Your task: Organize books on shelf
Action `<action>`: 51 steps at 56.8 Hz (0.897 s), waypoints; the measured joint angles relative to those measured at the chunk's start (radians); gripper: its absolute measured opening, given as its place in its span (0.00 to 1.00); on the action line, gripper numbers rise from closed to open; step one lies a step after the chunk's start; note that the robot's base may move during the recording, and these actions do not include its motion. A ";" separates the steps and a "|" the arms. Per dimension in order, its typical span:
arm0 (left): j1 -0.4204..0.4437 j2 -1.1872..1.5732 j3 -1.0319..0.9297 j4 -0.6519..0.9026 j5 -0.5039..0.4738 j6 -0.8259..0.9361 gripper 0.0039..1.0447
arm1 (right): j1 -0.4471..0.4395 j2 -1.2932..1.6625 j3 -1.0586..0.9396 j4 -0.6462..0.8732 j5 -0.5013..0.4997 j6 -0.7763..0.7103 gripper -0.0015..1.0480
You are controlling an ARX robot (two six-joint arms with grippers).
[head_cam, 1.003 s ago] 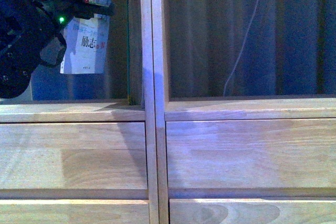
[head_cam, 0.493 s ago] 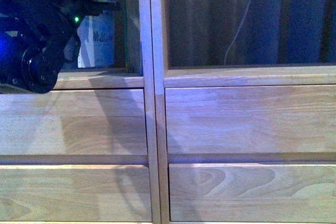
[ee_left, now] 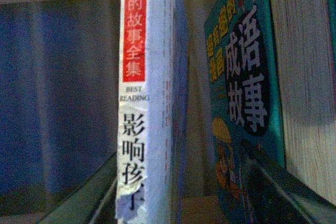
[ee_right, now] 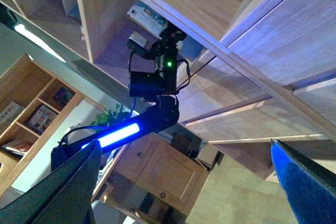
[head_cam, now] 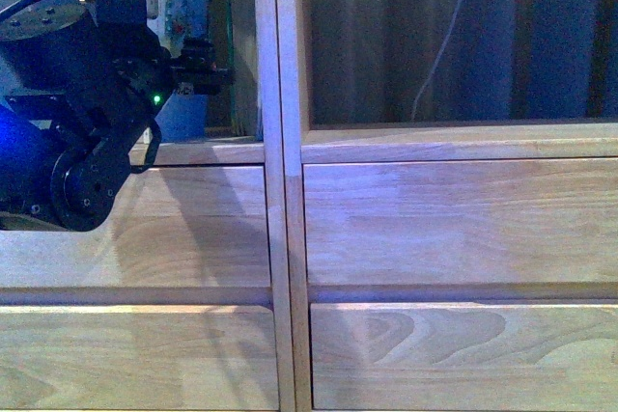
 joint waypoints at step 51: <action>0.039 -0.665 -0.700 -0.167 -0.002 -0.208 0.93 | 0.005 -0.020 -0.007 -0.003 0.001 0.011 0.93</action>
